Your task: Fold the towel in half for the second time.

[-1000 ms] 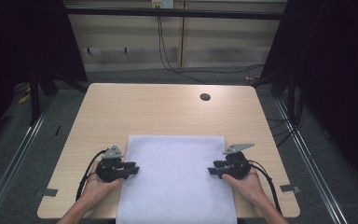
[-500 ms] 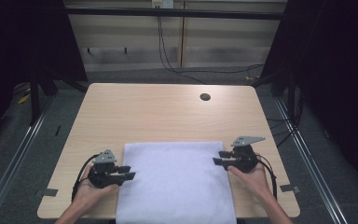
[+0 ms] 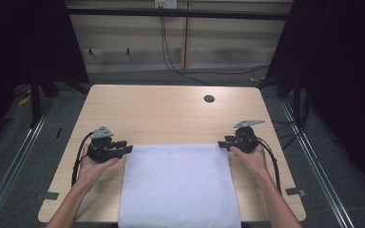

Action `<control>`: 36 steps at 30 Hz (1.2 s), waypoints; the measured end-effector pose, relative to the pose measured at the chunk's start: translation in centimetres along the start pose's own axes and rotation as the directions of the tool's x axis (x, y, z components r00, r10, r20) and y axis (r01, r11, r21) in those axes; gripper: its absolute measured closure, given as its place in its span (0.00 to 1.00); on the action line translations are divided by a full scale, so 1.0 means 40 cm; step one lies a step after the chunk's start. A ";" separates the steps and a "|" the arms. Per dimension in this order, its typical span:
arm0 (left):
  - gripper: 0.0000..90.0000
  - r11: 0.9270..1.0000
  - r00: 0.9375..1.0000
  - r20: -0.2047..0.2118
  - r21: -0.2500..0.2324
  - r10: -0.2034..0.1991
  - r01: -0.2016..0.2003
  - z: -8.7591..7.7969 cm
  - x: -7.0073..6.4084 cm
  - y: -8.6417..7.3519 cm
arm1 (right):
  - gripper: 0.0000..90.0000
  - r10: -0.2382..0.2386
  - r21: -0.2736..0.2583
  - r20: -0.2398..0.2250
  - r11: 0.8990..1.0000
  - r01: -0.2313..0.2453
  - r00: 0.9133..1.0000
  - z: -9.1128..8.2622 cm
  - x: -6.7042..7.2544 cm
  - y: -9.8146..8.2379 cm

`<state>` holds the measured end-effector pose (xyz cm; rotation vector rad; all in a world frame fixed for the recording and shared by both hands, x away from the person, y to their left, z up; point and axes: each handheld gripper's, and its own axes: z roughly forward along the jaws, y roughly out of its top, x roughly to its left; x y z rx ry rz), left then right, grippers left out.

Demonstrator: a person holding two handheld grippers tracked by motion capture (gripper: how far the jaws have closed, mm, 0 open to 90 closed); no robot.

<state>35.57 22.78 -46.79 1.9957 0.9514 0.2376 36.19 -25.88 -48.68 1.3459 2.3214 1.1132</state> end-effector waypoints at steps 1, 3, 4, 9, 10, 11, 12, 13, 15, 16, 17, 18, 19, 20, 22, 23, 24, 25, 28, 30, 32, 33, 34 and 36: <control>0.67 1.000 1.000 0.004 0.010 -0.016 0.016 0.006 0.015 -0.005 | 0.60 0.008 -0.002 -0.009 1.000 -0.008 1.000 0.008 -0.004 -0.004; 0.63 0.999 0.999 -0.004 0.019 -0.036 0.036 0.013 0.029 -0.015 | 0.60 0.010 0.027 -0.027 1.000 -0.009 1.000 0.024 -0.008 -0.015; 0.62 0.999 1.000 -0.005 0.030 -0.026 0.026 0.013 0.033 -0.017 | 0.60 0.002 0.038 -0.013 0.999 -0.002 1.000 0.026 -0.007 -0.018; 0.58 0.999 1.000 0.004 0.052 -0.011 0.011 0.037 0.038 -0.022 | 0.69 -0.001 0.047 -0.044 0.999 0.003 0.999 0.029 -0.010 -0.025; 0.58 0.998 1.000 0.004 0.060 -0.013 0.013 0.043 0.041 -0.024 | 0.72 0.004 0.046 -0.050 0.999 -0.002 0.999 0.029 -0.010 -0.026; 0.58 0.998 1.000 -0.007 0.068 -0.011 0.012 0.050 0.045 -0.026 | 0.77 0.002 0.048 -0.051 0.999 0.001 0.999 0.029 -0.009 -0.027; 0.58 0.998 1.000 -0.012 0.059 -0.015 0.016 0.052 0.047 -0.027 | 0.81 -0.005 0.055 -0.054 0.998 0.008 0.999 0.028 -0.008 -0.027; 0.57 0.998 1.000 0.000 0.052 -0.020 0.020 0.054 0.048 -0.028 | 0.84 -0.008 0.054 -0.057 0.998 0.011 0.998 0.028 -0.007 -0.027; 0.57 0.998 1.000 -0.002 0.057 0.002 -0.002 0.058 0.044 -0.028 | 0.90 -0.017 0.050 -0.051 0.999 0.019 0.999 0.025 -0.005 -0.029; 0.57 0.998 1.000 0.016 0.061 -0.001 0.000 0.061 0.045 -0.029 | 0.92 -0.015 0.049 -0.059 0.999 0.018 0.998 0.026 -0.005 -0.029; 0.58 0.998 1.000 0.016 0.068 0.004 -0.005 0.066 0.045 -0.031 | 0.94 -0.015 0.048 -0.066 0.999 0.018 0.998 0.027 -0.006 -0.029; 0.58 0.997 1.000 0.010 0.076 0.002 -0.003 0.071 0.044 -0.034 | 0.94 -0.011 0.046 -0.069 0.999 0.014 0.998 0.027 -0.008 -0.029; 0.58 0.996 1.000 0.023 0.088 0.002 -0.004 0.076 0.045 -0.037 | 0.94 -0.007 0.043 -0.074 0.999 0.011 0.997 0.028 -0.010 -0.030; 0.59 0.995 1.000 0.020 0.098 0.004 -0.006 0.080 0.046 -0.039 | 0.95 -0.003 0.039 -0.083 0.999 0.006 0.997 0.029 -0.011 -0.031; 0.64 0.994 0.999 0.030 0.107 0.017 -0.020 0.086 0.044 -0.041 | 0.95 -0.004 0.043 -0.087 0.999 0.008 0.996 0.029 -0.014 -0.031; 0.65 0.994 0.999 0.033 0.104 0.015 -0.018 0.088 0.043 -0.041 | 0.95 -0.004 0.043 -0.089 0.999 0.008 0.996 0.029 -0.014 -0.031; 0.70 0.994 0.999 0.042 0.105 0.019 -0.023 0.089 0.043 -0.041 | 0.95 -0.005 0.043 -0.087 0.999 0.009 0.996 0.029 -0.014 -0.031; 0.75 0.994 0.999 0.042 0.101 0.026 -0.030 0.091 0.044 -0.042 | 0.95 -0.005 0.045 -0.085 0.999 0.009 0.996 0.028 -0.013 -0.030; 0.89 0.995 0.998 0.064 0.100 0.020 -0.026 0.094 0.047 -0.042 | 0.96 0.000 0.048 -0.084 0.999 0.004 0.996 0.027 -0.012 -0.029; 0.94 0.996 0.998 0.063 0.090 0.009 -0.015 0.086 0.049 -0.039 | 0.96 0.010 0.035 -0.093 0.999 -0.006 0.996 0.020 -0.014 -0.027; 0.94 0.998 0.998 0.067 0.063 0.000 -0.004 0.072 0.050 -0.033 | 0.96 0.017 0.009 -0.092 1.000 -0.016 0.996 0.008 -0.017 -0.022; 0.95 0.999 0.998 0.064 0.050 -0.001 -0.003 0.065 0.049 -0.028 | 0.96 0.024 -0.006 -0.103 1.000 -0.025 0.994 -0.001 -0.019 -0.018; 0.95 1.000 0.998 0.055 0.029 0.003 -0.005 0.054 0.047 -0.017 | 0.97 0.028 -0.022 -0.102 0.999 -0.030 0.994 -0.010 -0.018 -0.013; 0.94 1.000 0.999 0.047 -0.009 0.009 -0.009 0.038 0.043 0.005 | 0.97 0.030 -0.066 -0.105 0.997 -0.037 0.994 -0.033 -0.016 0.001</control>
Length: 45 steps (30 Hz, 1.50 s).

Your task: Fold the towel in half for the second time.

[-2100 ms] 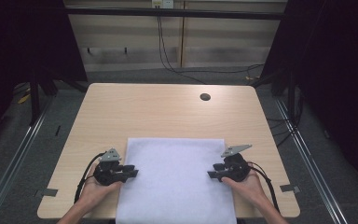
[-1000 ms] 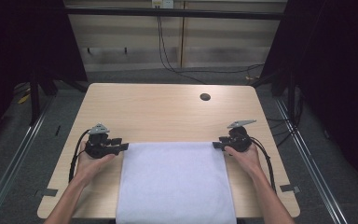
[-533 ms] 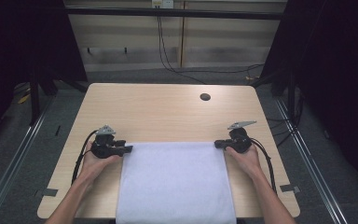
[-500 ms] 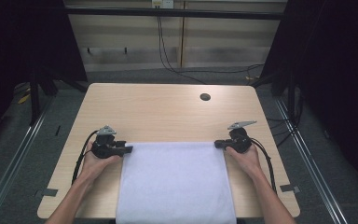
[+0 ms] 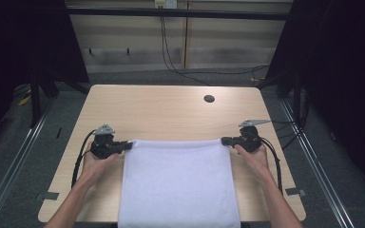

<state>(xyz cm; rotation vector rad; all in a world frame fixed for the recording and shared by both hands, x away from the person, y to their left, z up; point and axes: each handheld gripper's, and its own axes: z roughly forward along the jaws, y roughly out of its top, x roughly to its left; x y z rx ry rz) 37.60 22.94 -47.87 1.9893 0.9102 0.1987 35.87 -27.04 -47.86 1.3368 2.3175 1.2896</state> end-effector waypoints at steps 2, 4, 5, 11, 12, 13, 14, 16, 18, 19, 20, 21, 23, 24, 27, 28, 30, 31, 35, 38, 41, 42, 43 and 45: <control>0.94 0.999 1.000 0.005 -0.039 -0.004 0.004 -0.014 -0.005 0.026 | 0.97 0.005 -0.036 0.003 0.999 -0.005 1.000 -0.016 0.005 0.016; 0.94 0.998 1.000 -0.011 -0.060 0.011 -0.012 -0.027 -0.007 0.053 | 0.97 -0.008 -0.057 0.013 0.998 0.009 1.000 -0.029 0.007 0.040; 0.94 0.997 1.000 -0.011 -0.077 0.005 -0.006 -0.033 -0.006 0.068 | 0.97 -0.008 -0.067 0.014 0.998 0.009 1.000 -0.036 0.009 0.054; 0.94 0.986 0.999 -0.027 -0.164 0.018 -0.022 -0.070 0.005 0.168 | 0.97 -0.022 -0.152 0.044 0.988 0.029 0.999 -0.084 0.001 0.147; 0.94 0.983 0.999 -0.028 -0.180 0.021 -0.025 -0.073 0.004 0.183 | 0.97 -0.025 -0.159 0.051 0.987 0.032 0.998 -0.091 -0.001 0.161; 0.94 0.980 0.999 -0.035 -0.197 0.031 -0.038 -0.075 0.004 0.201 | 0.97 -0.025 -0.167 0.062 0.985 0.035 0.998 -0.097 -0.003 0.175; 0.94 0.976 0.999 -0.032 -0.217 0.030 -0.036 -0.076 0.002 0.211 | 0.97 -0.023 -0.177 0.071 0.983 0.035 0.997 -0.103 -0.005 0.191; 0.94 0.970 1.000 -0.022 -0.241 0.011 -0.016 -0.075 -0.002 0.223 | 0.97 -0.028 -0.185 0.099 0.982 0.047 0.995 -0.108 -0.005 0.209; 0.94 0.972 0.998 -0.044 -0.231 0.035 -0.044 -0.074 -0.011 0.227 | 0.97 -0.014 -0.222 0.084 0.974 0.033 0.996 -0.117 -0.005 0.219; 0.94 0.972 0.999 -0.037 -0.232 0.037 -0.045 -0.076 -0.012 0.225 | 0.97 -0.016 -0.232 0.079 0.972 0.034 0.997 -0.121 -0.004 0.219; 0.94 0.971 0.999 -0.032 -0.233 0.042 -0.049 -0.078 -0.016 0.220 | 0.97 -0.022 -0.234 0.073 0.971 0.038 0.997 -0.125 -0.002 0.217; 0.94 0.971 0.998 -0.032 -0.232 0.047 -0.053 -0.080 -0.020 0.213 | 0.97 -0.027 -0.232 0.066 0.972 0.041 0.997 -0.129 0.000 0.210; 0.95 0.971 0.998 -0.024 -0.231 0.050 -0.055 -0.090 -0.028 0.195 | 0.97 -0.039 -0.230 0.051 0.972 0.050 0.998 -0.140 0.008 0.189; 0.95 0.970 0.998 -0.029 -0.236 0.049 -0.055 -0.098 -0.034 0.183 | 0.97 -0.042 -0.239 0.037 0.970 0.050 0.998 -0.148 0.013 0.175; 0.96 0.971 0.998 -0.008 -0.228 0.069 -0.069 -0.124 -0.057 0.155 | 0.97 -0.062 -0.249 0.004 0.967 0.061 0.998 -0.172 0.029 0.137; 0.96 0.970 0.997 -0.002 -0.230 0.082 -0.080 -0.137 -0.068 0.149 | 0.97 -0.071 -0.241 0.002 0.968 0.070 0.997 -0.177 0.034 0.131; 0.96 0.967 0.995 0.013 -0.236 0.100 -0.094 -0.161 -0.090 0.136 | 0.97 -0.101 -0.229 -0.001 0.969 0.098 0.995 -0.193 0.051 0.118; 0.96 0.966 0.994 0.016 -0.235 0.111 -0.105 -0.172 -0.105 0.125 | 0.97 -0.105 -0.230 -0.009 0.968 0.100 0.994 -0.200 0.057 0.114; 0.96 0.968 0.993 0.053 -0.235 0.104 -0.089 -0.187 -0.125 0.091 | 0.97 -0.130 -0.226 -0.033 0.967 0.120 0.991 -0.225 0.085 0.092; 0.96 0.978 0.991 0.109 -0.200 0.074 -0.051 -0.191 -0.146 0.017 | 0.97 -0.158 -0.188 -0.049 0.971 0.146 0.986 -0.247 0.118 0.036; 0.96 0.983 0.990 0.127 -0.181 0.062 -0.038 -0.201 -0.163 -0.020 | 0.97 -0.163 -0.176 -0.076 0.973 0.148 0.984 -0.256 0.139 -0.005; 0.96 0.985 0.990 0.120 -0.168 0.068 -0.047 -0.203 -0.170 -0.028 | 0.97 -0.167 -0.165 -0.079 0.975 0.152 0.983 -0.257 0.148 -0.020; 0.96 0.986 0.990 0.117 -0.161 0.072 -0.052 -0.205 -0.178 -0.040 | 0.97 -0.174 -0.151 -0.084 0.975 0.160 0.981 -0.258 0.156 -0.035; 0.96 0.990 0.989 0.126 -0.132 0.073 -0.056 -0.205 -0.187 -0.060 | 0.97 -0.170 -0.120 -0.099 0.980 0.158 0.980 -0.256 0.169 -0.074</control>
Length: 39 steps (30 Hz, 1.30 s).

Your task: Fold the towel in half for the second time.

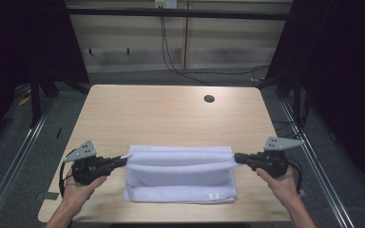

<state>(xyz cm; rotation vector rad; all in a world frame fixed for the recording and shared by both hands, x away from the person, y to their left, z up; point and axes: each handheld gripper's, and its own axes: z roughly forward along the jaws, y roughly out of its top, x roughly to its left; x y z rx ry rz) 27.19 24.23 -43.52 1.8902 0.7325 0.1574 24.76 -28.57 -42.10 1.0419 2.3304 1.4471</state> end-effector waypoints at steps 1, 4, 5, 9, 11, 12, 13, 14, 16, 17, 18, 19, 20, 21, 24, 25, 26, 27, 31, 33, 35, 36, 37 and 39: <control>0.95 0.999 1.000 -0.013 0.029 0.015 -0.015 0.001 -0.006 -0.010 | 0.96 0.005 0.007 0.000 1.000 -0.005 1.000 0.001 0.006 -0.014; 0.95 0.995 1.000 -0.006 0.099 0.023 -0.023 0.005 -0.014 -0.039 | 0.96 0.016 0.067 -0.026 0.998 -0.014 1.000 0.011 0.027 -0.068; 0.95 0.994 1.000 0.000 0.104 0.012 -0.012 0.007 -0.015 -0.055 | 0.96 0.024 0.082 -0.035 0.996 -0.021 0.999 0.015 0.032 -0.084; 0.94 0.984 1.000 0.014 0.180 0.005 -0.008 0.016 -0.024 -0.102 | 0.94 0.029 0.157 -0.059 0.987 -0.020 0.998 0.030 0.049 -0.132; 0.92 0.976 1.000 0.021 0.215 0.013 -0.017 0.017 -0.030 -0.113 | 0.87 0.042 0.177 -0.060 0.984 -0.031 0.997 0.030 0.056 -0.147; 0.88 0.971 0.999 0.030 0.239 0.020 -0.026 0.016 -0.036 -0.121 | 0.84 0.042 0.186 -0.054 0.982 -0.031 0.998 0.031 0.059 -0.150; 0.84 0.971 0.999 0.037 0.238 0.010 -0.018 0.015 -0.039 -0.126 | 0.84 0.042 0.199 -0.065 0.980 -0.028 0.997 0.028 0.065 -0.157; 0.83 0.971 1.000 0.026 0.239 0.002 -0.008 0.010 -0.043 -0.132 | 0.83 0.045 0.203 -0.077 0.979 -0.029 0.996 0.027 0.069 -0.162; 0.78 0.971 1.000 0.025 0.240 0.002 -0.008 0.004 -0.048 -0.134 | 0.78 0.046 0.216 -0.080 0.976 -0.028 0.996 0.022 0.079 -0.172; 0.74 0.973 0.999 0.033 0.231 -0.008 0.000 0.000 -0.049 -0.132 | 0.75 0.051 0.217 -0.093 0.976 -0.030 0.994 0.020 0.081 -0.173; 0.68 0.977 0.999 0.037 0.213 -0.025 0.016 -0.004 -0.051 -0.129 | 0.73 0.051 0.217 -0.091 0.976 -0.030 0.995 0.017 0.085 -0.172; 0.63 0.981 0.999 0.016 0.192 -0.031 0.028 -0.008 -0.051 -0.122 | 0.72 0.058 0.209 -0.091 0.977 -0.038 0.994 0.012 0.088 -0.169; 0.56 0.985 0.999 0.000 0.164 -0.050 0.049 -0.010 -0.047 -0.113 | 0.70 0.063 0.197 -0.102 0.980 -0.042 0.993 0.008 0.089 -0.165; 0.54 0.988 0.998 0.002 0.140 -0.067 0.066 -0.010 -0.041 -0.104 | 0.68 0.068 0.180 -0.095 0.982 -0.050 0.993 0.004 0.089 -0.159; 0.47 0.988 0.995 -0.058 0.128 -0.080 0.086 0.008 -0.014 -0.072 | 0.59 0.074 0.120 -0.035 0.990 -0.069 0.997 0.003 0.079 -0.131; 0.45 0.989 0.994 -0.066 0.113 -0.088 0.095 0.015 -0.001 -0.065 | 0.58 0.078 0.104 -0.010 0.992 -0.076 0.997 0.004 0.073 -0.121; 0.44 0.988 0.991 -0.085 0.103 -0.107 0.116 0.023 0.010 -0.058 | 0.56 0.079 0.080 0.008 0.994 -0.080 0.997 0.007 0.065 -0.111; 0.43 0.987 0.988 -0.107 0.102 -0.109 0.120 0.029 0.019 -0.053 | 0.53 0.083 0.058 0.031 0.995 -0.085 0.996 0.010 0.055 -0.103; 0.39 0.986 0.981 -0.152 0.094 -0.119 0.134 0.037 0.037 -0.054 | 0.48 0.113 -0.010 0.123 0.994 -0.113 0.986 0.021 0.008 -0.089; 0.36 0.986 0.981 -0.169 0.119 -0.099 0.120 0.032 0.038 -0.066 | 0.43 0.148 -0.035 0.199 0.989 -0.144 0.969 0.020 -0.025 -0.106; 0.34 0.986 0.974 -0.197 0.102 -0.108 0.130 0.018 0.047 -0.078 | 0.41 0.158 -0.036 0.253 0.987 -0.154 0.954 0.009 -0.033 -0.122; 0.33 0.986 0.966 -0.224 0.079 -0.128 0.149 0.013 0.053 -0.085 | 0.41 0.184 -0.043 0.255 0.983 -0.179 0.949 0.001 -0.038 -0.130; 0.31 0.983 0.955 -0.255 0.067 -0.149 0.171 0.009 0.063 -0.091 | 0.38 0.225 -0.052 0.236 0.974 -0.219 0.946 -0.006 -0.043 -0.138; 0.29 0.976 0.946 -0.267 0.070 -0.183 0.208 0.009 0.082 -0.099 | 0.37 0.249 -0.056 0.214 0.969 -0.243 0.945 -0.013 -0.039 -0.144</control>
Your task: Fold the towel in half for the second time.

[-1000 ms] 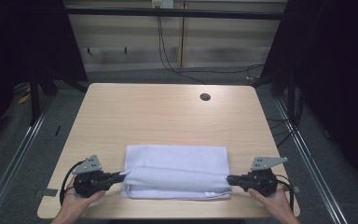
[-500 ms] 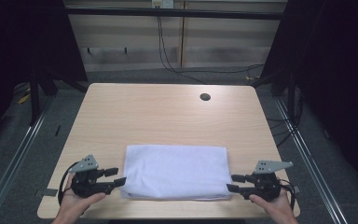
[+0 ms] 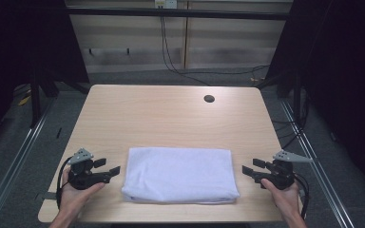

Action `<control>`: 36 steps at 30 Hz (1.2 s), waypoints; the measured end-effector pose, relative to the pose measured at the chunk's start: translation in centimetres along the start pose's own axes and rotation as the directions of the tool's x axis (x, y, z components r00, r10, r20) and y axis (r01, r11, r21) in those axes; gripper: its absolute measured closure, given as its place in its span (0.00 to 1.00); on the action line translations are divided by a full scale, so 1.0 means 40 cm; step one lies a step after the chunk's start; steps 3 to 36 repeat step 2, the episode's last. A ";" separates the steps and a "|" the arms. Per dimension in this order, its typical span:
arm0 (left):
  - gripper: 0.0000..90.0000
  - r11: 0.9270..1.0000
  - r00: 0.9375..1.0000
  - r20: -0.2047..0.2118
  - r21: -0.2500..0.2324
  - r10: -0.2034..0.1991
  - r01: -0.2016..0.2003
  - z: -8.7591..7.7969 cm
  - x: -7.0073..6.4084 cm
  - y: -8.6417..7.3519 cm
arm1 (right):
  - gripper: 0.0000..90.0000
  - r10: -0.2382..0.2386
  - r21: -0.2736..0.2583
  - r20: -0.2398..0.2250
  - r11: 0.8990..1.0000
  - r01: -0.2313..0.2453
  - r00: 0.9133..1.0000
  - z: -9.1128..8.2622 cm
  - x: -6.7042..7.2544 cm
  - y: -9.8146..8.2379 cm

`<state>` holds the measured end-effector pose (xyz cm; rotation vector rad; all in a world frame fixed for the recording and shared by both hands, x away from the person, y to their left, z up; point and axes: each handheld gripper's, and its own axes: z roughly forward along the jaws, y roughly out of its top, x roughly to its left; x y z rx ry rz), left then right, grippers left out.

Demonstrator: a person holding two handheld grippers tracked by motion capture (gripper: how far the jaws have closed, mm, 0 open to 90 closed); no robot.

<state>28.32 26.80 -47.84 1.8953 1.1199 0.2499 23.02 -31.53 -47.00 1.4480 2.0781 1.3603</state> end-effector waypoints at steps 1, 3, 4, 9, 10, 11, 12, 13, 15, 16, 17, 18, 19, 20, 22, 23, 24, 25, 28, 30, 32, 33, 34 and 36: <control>0.26 1.000 1.000 -0.004 0.000 -0.014 0.014 0.001 0.005 -0.001 | 0.36 -0.017 0.006 0.012 1.000 0.017 1.000 -0.002 0.004 0.001; 0.23 1.000 1.000 0.005 -0.001 -0.022 0.022 0.001 0.007 -0.001 | 0.35 -0.025 0.011 0.017 1.000 0.025 1.000 -0.002 0.005 0.002; 0.23 1.000 1.000 0.005 -0.001 -0.022 0.022 0.001 0.007 -0.001 | 0.35 -0.025 0.011 0.017 1.000 0.025 1.000 -0.002 0.005 0.002; 0.23 1.000 1.000 0.005 -0.001 -0.022 0.022 0.001 0.007 -0.001 | 0.35 -0.025 0.011 0.017 1.000 0.025 1.000 -0.002 0.005 0.002; 0.23 1.000 1.000 0.005 -0.001 -0.022 0.022 0.001 0.007 -0.001 | 0.35 -0.025 0.011 0.017 1.000 0.025 1.000 -0.002 0.005 0.002; 0.23 1.000 1.000 0.005 -0.001 -0.022 0.022 0.001 0.007 -0.001 | 0.35 -0.025 0.011 0.017 1.000 0.025 1.000 -0.002 0.005 0.002; 0.23 1.000 1.000 0.005 -0.001 -0.022 0.022 0.001 0.007 -0.001 | 0.35 -0.025 0.011 0.017 1.000 0.025 1.000 -0.002 0.005 0.002; 0.23 1.000 1.000 0.005 -0.001 -0.022 0.022 0.001 0.007 -0.001 | 0.35 -0.025 0.011 0.017 1.000 0.025 1.000 -0.002 0.005 0.002; 0.23 1.000 1.000 0.005 -0.001 -0.022 0.022 0.001 0.007 -0.001 | 0.35 -0.025 0.011 0.017 1.000 0.025 1.000 -0.002 0.005 0.002; 0.23 1.000 1.000 0.005 -0.001 -0.022 0.022 0.001 0.007 -0.001 | 0.35 -0.025 0.011 0.017 1.000 0.025 1.000 -0.002 0.005 0.002; 0.23 1.000 1.000 0.005 -0.001 -0.022 0.022 0.001 0.007 -0.001 | 0.35 -0.025 0.011 0.017 1.000 0.025 1.000 -0.002 0.005 0.002; 0.23 1.000 1.000 0.005 -0.001 -0.022 0.022 0.001 0.007 -0.001 | 0.35 -0.025 0.011 0.017 1.000 0.025 1.000 -0.002 0.005 0.002; 0.23 1.000 1.000 0.005 -0.001 -0.022 0.022 0.001 0.007 -0.001 | 0.35 -0.025 0.011 0.017 1.000 0.025 1.000 -0.002 0.005 0.002; 0.23 1.000 1.000 0.005 -0.001 -0.022 0.022 0.001 0.007 -0.001 | 0.35 -0.025 0.011 0.017 1.000 0.025 1.000 -0.002 0.005 0.002; 0.23 1.000 1.000 0.005 -0.001 -0.022 0.022 0.001 0.007 -0.001 | 0.35 -0.025 0.011 0.017 1.000 0.025 1.000 -0.002 0.005 0.002; 0.23 1.000 1.000 0.005 -0.001 -0.022 0.022 0.001 0.007 -0.001 | 0.35 -0.025 0.011 0.017 1.000 0.025 1.000 -0.002 0.005 0.002; 0.23 1.000 1.000 0.005 -0.001 -0.022 0.022 0.001 0.007 -0.001 | 0.35 -0.025 0.011 0.017 1.000 0.025 1.000 -0.002 0.005 0.002; 0.23 1.000 1.000 0.005 -0.001 -0.022 0.022 0.001 0.007 -0.001 | 0.35 -0.025 0.011 0.017 1.000 0.025 1.000 -0.002 0.005 0.002; 0.23 1.000 1.000 0.005 -0.001 -0.022 0.022 0.001 0.007 -0.001 | 0.35 -0.025 0.011 0.017 1.000 0.025 1.000 -0.002 0.005 0.002; 0.23 1.000 1.000 0.005 -0.001 -0.022 0.022 0.001 0.007 -0.001 | 0.35 -0.025 0.011 0.017 1.000 0.025 1.000 -0.002 0.005 0.002; 0.23 1.000 1.000 0.005 -0.001 -0.022 0.022 0.001 0.007 -0.001 | 0.35 -0.025 0.011 0.017 1.000 0.025 1.000 -0.002 0.005 0.002; 0.23 1.000 1.000 0.005 -0.001 -0.022 0.022 0.001 0.007 -0.001 | 0.35 -0.025 0.011 0.017 1.000 0.025 1.000 -0.002 0.005 0.002; 0.23 1.000 1.000 0.005 -0.001 -0.022 0.022 0.001 0.007 -0.001 | 0.35 -0.025 0.011 0.017 1.000 0.025 1.000 -0.002 0.005 0.002; 0.23 1.000 1.000 0.005 -0.001 -0.022 0.022 0.001 0.007 -0.001 | 0.35 -0.025 0.011 0.017 1.000 0.025 1.000 -0.002 0.005 0.002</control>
